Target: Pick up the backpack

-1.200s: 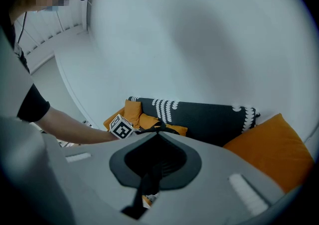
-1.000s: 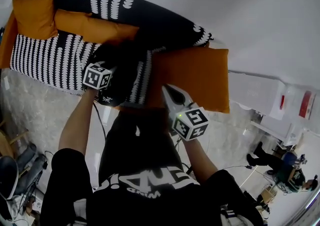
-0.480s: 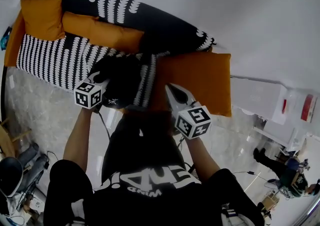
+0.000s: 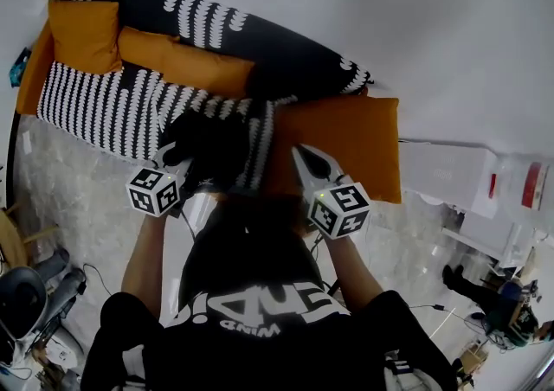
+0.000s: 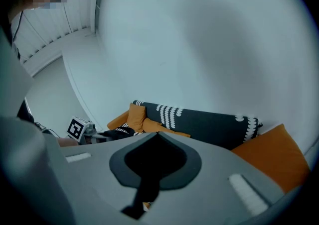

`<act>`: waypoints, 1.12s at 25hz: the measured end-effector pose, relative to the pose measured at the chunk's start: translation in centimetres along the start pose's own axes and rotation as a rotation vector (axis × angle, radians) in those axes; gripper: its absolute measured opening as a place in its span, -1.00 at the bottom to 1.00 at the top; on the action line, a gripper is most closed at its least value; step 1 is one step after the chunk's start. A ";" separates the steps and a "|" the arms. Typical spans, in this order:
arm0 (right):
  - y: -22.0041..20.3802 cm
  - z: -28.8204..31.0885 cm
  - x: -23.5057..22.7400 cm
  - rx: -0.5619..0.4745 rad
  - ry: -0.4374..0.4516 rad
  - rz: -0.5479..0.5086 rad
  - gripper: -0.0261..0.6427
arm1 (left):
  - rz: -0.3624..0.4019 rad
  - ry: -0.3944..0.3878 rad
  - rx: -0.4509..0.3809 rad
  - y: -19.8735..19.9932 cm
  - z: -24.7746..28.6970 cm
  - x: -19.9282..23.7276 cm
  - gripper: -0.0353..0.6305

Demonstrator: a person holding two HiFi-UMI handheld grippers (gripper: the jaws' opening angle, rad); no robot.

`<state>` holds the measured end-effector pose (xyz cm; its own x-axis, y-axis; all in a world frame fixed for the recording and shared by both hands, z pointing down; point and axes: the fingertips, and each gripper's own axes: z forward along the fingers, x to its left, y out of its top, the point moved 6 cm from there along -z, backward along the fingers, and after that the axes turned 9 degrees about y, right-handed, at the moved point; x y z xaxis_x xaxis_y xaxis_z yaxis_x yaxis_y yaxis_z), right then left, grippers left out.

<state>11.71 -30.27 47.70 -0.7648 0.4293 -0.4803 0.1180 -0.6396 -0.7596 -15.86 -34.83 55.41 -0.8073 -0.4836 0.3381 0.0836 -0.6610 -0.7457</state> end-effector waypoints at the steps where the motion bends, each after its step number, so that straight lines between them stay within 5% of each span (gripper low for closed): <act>1: -0.1 -0.2 0.1 -0.001 0.002 0.000 -0.92 | -0.003 0.004 -0.010 0.3 -0.5 -0.4 -0.82; 18: 1.6 -7.2 2.6 -0.131 0.046 -0.103 -0.92 | -0.031 0.111 -0.187 5.2 -8.7 -10.0 -0.82; 28: 0.5 -8.0 2.9 -0.076 0.195 -0.137 -0.92 | -0.060 0.170 -0.219 4.9 -12.5 -14.1 -0.82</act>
<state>14.65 -24.24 42.39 -0.6414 0.6279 -0.4408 0.0747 -0.5207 -0.8504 -11.37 -24.08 39.76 -0.8951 -0.3319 0.2977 -0.0803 -0.5368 -0.8399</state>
